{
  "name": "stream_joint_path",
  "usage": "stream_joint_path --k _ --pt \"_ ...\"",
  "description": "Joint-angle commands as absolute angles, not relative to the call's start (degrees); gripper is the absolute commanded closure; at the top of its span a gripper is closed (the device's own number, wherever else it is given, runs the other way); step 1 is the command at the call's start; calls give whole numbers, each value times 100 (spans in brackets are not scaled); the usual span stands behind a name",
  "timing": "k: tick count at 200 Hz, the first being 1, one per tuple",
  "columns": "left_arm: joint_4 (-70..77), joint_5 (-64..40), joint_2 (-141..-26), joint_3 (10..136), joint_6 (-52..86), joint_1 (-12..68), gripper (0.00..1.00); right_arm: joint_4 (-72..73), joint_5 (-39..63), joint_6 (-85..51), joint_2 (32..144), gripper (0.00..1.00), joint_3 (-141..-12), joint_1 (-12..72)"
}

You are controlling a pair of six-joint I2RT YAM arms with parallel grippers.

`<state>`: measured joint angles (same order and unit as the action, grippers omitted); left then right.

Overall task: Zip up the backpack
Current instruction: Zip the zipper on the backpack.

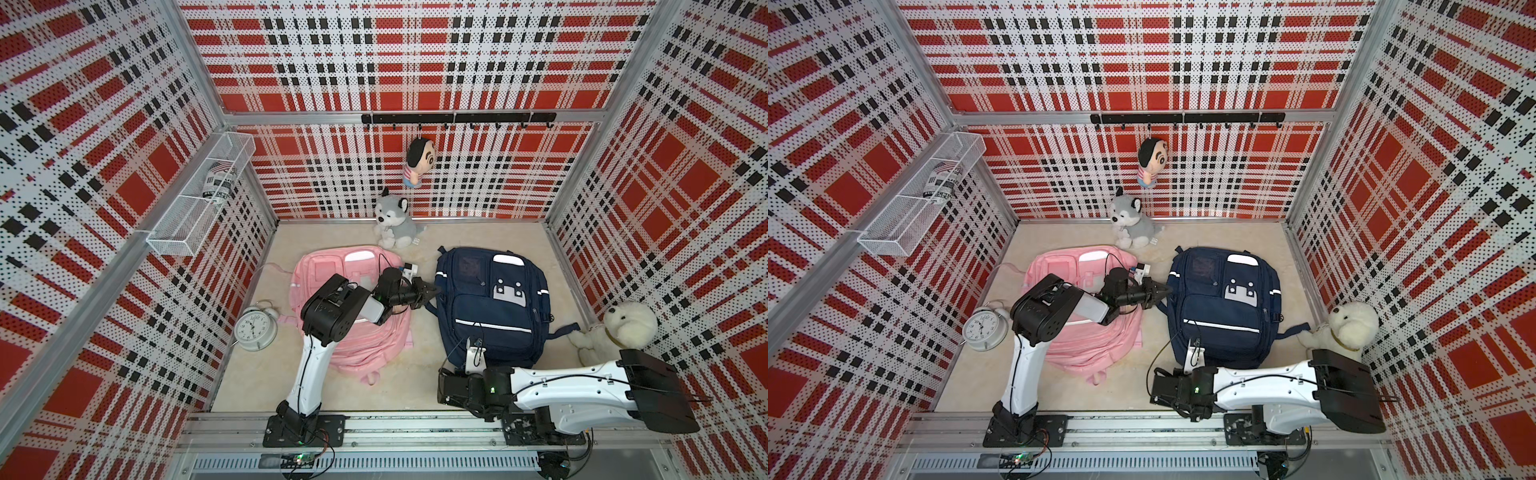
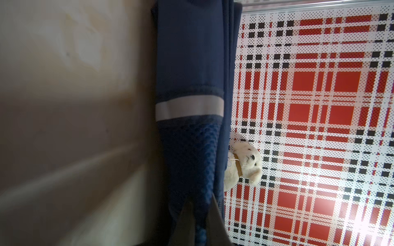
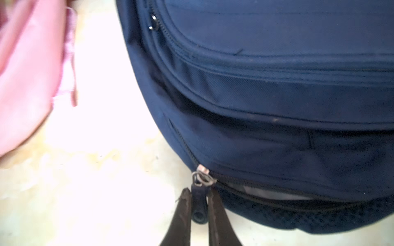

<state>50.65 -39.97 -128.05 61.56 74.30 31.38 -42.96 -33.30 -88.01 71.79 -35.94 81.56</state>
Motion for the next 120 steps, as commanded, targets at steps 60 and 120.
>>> stream_joint_path --k 60,120 --pt "4558 -3352 -11978 5579 6737 3239 50 -3550 -3338 -8548 6746 100 -3101 8315" --pt "3514 -3074 -10732 4713 6251 4047 46 -3254 -3367 -8171 6678 100 -3065 8200"
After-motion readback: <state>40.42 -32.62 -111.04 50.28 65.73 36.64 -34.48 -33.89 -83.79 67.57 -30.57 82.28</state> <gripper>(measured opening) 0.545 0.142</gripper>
